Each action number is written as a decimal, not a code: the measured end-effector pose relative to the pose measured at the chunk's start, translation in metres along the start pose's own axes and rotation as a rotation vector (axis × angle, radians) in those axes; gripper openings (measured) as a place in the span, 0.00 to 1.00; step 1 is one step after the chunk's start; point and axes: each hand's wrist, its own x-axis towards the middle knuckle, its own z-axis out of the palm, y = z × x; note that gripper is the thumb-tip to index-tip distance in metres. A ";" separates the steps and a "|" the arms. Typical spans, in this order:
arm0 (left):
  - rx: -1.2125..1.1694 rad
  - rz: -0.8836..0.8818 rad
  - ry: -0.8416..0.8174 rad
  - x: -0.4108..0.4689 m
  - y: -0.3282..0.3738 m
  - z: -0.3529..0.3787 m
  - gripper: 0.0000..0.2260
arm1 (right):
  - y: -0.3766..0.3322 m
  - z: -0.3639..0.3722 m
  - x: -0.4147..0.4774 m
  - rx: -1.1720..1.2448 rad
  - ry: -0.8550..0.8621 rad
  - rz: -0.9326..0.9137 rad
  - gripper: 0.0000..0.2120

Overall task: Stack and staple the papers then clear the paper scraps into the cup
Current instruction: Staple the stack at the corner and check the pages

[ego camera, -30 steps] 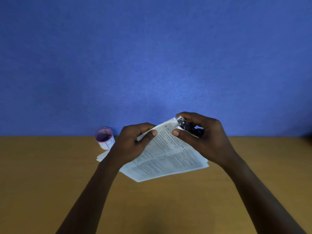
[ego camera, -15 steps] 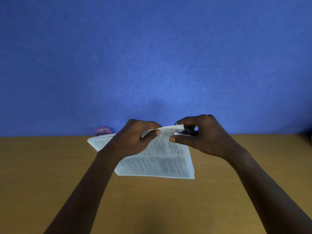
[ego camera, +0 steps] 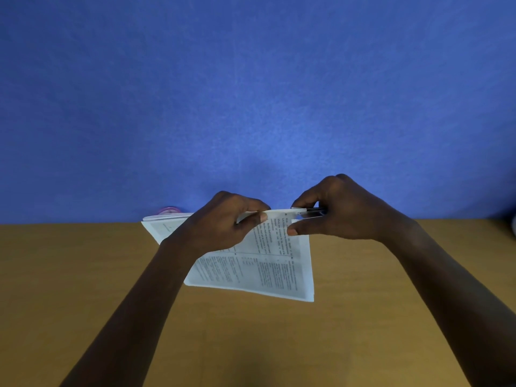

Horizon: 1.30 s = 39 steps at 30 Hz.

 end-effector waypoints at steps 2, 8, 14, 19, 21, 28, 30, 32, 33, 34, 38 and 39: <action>0.010 -0.013 -0.009 0.000 0.000 0.000 0.12 | 0.000 -0.001 0.000 0.010 -0.013 0.003 0.12; 0.002 -0.018 -0.027 0.001 -0.001 0.000 0.12 | 0.001 0.000 0.001 0.023 -0.034 0.010 0.12; -0.026 -0.007 -0.022 0.003 0.002 0.002 0.11 | 0.004 0.002 0.001 0.023 -0.073 0.014 0.11; -0.021 -0.014 -0.045 0.002 0.002 0.003 0.11 | 0.005 0.000 0.004 0.001 -0.126 0.031 0.11; -0.013 -0.011 -0.051 0.003 0.003 0.004 0.11 | 0.005 -0.001 0.005 -0.007 -0.150 0.041 0.11; -0.013 -0.024 -0.079 0.002 0.003 0.005 0.10 | 0.006 0.000 0.006 -0.027 -0.197 0.024 0.11; -0.008 -0.029 -0.081 0.002 0.005 0.005 0.10 | 0.005 0.000 0.006 -0.027 -0.199 0.020 0.10; -0.004 -0.027 -0.070 0.002 0.005 0.005 0.10 | 0.004 -0.001 0.006 -0.030 -0.198 0.018 0.10; -0.004 -0.023 -0.065 0.002 0.005 0.005 0.10 | 0.004 -0.001 0.006 -0.031 -0.199 0.013 0.10; -0.006 -0.016 -0.061 0.002 0.004 0.006 0.10 | 0.003 -0.001 0.006 -0.032 -0.200 0.009 0.10; -0.021 0.013 -0.050 0.002 0.003 0.008 0.10 | 0.004 -0.002 0.005 -0.039 -0.207 -0.001 0.10; -0.022 0.014 -0.048 0.002 0.003 0.008 0.10 | 0.004 -0.002 0.005 -0.055 -0.202 -0.004 0.10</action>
